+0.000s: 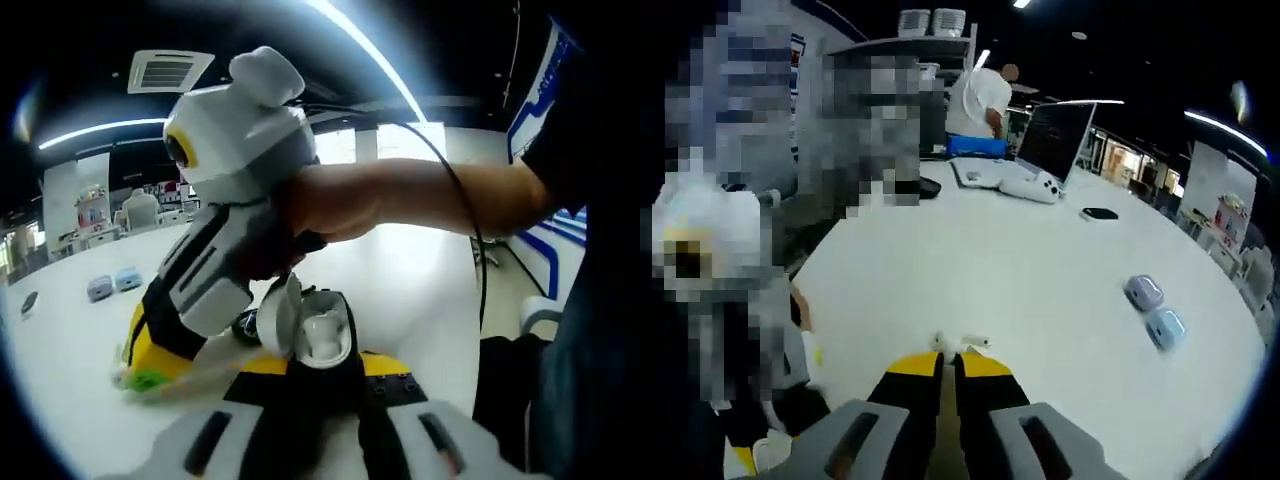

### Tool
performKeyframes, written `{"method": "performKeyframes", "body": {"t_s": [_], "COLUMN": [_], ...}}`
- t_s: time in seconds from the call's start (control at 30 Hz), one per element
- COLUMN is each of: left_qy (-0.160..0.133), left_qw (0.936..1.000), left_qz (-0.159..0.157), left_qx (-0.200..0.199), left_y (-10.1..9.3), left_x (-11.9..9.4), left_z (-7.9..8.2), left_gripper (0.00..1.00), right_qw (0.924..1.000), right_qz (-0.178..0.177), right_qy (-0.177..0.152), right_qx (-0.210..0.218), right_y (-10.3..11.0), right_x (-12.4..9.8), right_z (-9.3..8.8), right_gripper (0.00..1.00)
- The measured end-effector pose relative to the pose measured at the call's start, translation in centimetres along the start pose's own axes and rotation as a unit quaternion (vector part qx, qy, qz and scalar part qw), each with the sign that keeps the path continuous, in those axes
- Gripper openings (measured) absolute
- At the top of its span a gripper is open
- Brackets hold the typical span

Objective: Pick up the earbuds from the table and place the earbuds into the earbud case

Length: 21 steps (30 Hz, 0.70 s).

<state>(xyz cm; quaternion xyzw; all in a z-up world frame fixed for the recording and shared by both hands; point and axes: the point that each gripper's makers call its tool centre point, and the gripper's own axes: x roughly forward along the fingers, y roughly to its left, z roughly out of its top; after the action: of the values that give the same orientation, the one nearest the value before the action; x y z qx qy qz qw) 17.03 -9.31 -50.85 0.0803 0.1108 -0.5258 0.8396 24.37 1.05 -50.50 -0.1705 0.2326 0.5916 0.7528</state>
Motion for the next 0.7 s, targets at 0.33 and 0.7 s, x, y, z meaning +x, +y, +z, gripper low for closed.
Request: {"method": "performKeyframes", "body": {"t_s": [0.33, 0.7], "left_qy": [0.0, 0.001], "left_qw": [1.0, 1.0], "left_qz": [-0.001, -0.002], "left_qx": [-0.002, -0.004], "left_y": [0.0, 0.1], "left_x": [0.0, 0.0], "left_z": [0.0, 0.1], "left_gripper": [0.24, 0.24], "right_qw": [0.9956, 0.9905], "right_qz": [0.006, -0.027], "right_qy": [-0.036, -0.028], "right_qx": [0.086, 0.132], "right_y": [-0.2, 2.0], "right_x": [-5.6, -13.7], "right_z": [-0.3, -4.9], "right_gripper": [0.05, 0.05]}}
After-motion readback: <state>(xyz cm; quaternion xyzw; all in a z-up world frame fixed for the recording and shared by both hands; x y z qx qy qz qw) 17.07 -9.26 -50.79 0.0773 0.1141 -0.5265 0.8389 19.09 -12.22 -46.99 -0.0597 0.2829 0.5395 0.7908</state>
